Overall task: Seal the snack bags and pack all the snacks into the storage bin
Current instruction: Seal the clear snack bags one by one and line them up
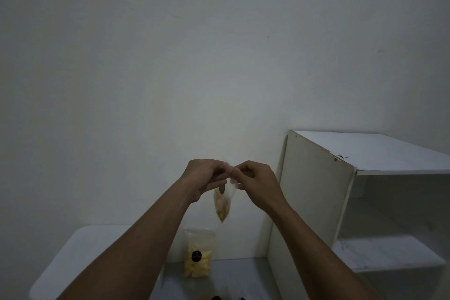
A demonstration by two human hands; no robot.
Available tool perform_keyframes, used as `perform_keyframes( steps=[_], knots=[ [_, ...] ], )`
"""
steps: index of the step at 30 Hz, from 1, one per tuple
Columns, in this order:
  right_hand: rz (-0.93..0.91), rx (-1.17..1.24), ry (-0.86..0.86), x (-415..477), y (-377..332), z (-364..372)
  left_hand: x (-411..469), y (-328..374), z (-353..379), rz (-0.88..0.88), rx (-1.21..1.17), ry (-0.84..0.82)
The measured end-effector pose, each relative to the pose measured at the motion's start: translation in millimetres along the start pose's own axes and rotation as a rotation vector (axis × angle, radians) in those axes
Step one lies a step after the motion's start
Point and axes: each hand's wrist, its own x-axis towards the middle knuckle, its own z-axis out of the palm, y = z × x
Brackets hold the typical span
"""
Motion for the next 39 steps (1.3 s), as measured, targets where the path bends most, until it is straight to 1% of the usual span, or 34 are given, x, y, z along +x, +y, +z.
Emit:
perform_keyframes(
  steps=[2,5,7,11,13,16,20,22,24,26,28,30,32,33,36,39],
  knots=[
    [0.076,0.107,-0.037,4,-2,-2,-2,-1,-2,0.017,0.106,-0.037],
    [0.132,0.183,-0.114,4,-1,-7,-1,-4,-7,0.009,0.156,-0.061],
    [0.181,0.208,-0.156,4,2,-7,0,-7,-10,-0.018,0.161,-0.065],
    [0.291,0.305,-0.2,4,10,1,1,-15,-15,-0.142,0.109,-0.065],
    [0.322,0.316,-0.211,4,14,5,4,-20,-17,-0.187,0.092,-0.055],
    [0.327,0.276,-0.217,2,20,9,9,-27,-19,-0.218,0.1,-0.039],
    [0.236,0.135,-0.146,-7,34,15,19,-30,-16,-0.201,0.089,0.032],
    [0.214,0.08,-0.173,-15,45,21,26,-32,-14,-0.18,0.073,0.061],
    [0.204,-0.03,-0.199,-20,60,32,33,-36,-11,-0.168,0.066,0.083],
    [0.19,-0.1,-0.152,-17,78,45,41,-43,-6,-0.168,0.074,0.094],
    [0.177,-0.114,-0.061,-14,90,52,43,-51,-4,-0.151,0.092,0.112],
    [0.219,-0.073,-0.009,-9,107,55,52,-68,-6,-0.099,0.12,0.168],
    [0.272,-0.045,0.0,-4,125,57,63,-95,-14,-0.036,0.219,0.25],
    [0.289,-0.042,-0.003,-3,134,58,67,-111,-18,-0.035,0.287,0.269],
    [0.34,-0.011,-0.025,0,163,60,75,-159,-22,-0.11,0.447,0.203],
    [0.384,0.013,-0.047,4,200,66,91,-201,-20,-0.158,0.433,0.175]
  ],
)
